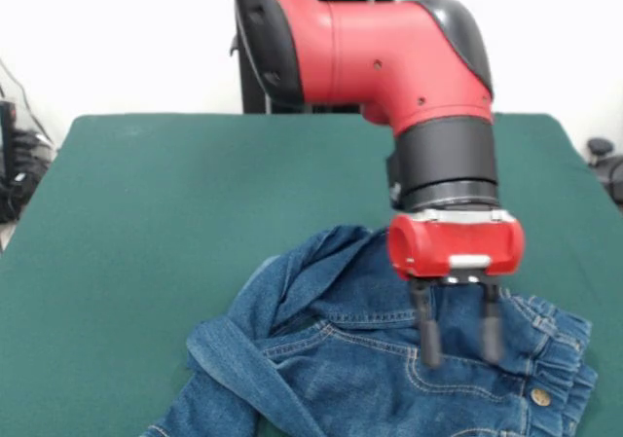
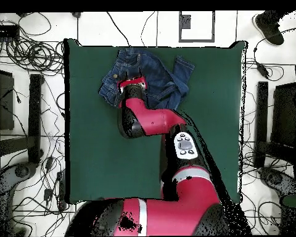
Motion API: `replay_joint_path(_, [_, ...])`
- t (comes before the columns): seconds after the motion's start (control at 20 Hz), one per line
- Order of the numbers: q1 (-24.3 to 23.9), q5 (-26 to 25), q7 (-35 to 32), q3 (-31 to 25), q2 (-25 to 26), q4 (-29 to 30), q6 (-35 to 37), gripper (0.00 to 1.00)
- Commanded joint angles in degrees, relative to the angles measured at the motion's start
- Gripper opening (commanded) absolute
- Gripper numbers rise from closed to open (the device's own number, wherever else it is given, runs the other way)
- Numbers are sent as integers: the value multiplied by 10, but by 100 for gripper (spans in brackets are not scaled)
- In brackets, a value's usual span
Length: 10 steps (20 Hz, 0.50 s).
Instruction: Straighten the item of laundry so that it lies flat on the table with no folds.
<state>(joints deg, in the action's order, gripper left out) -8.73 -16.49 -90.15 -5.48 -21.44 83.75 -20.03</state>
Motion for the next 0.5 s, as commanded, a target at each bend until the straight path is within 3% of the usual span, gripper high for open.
replay_joint_path(0.05, [-9, -35, -6, -32, -27, 53, 190, 100])
replay_joint_path(0.5, [4, -30, -6, -13, -34, 37, 349, 100])
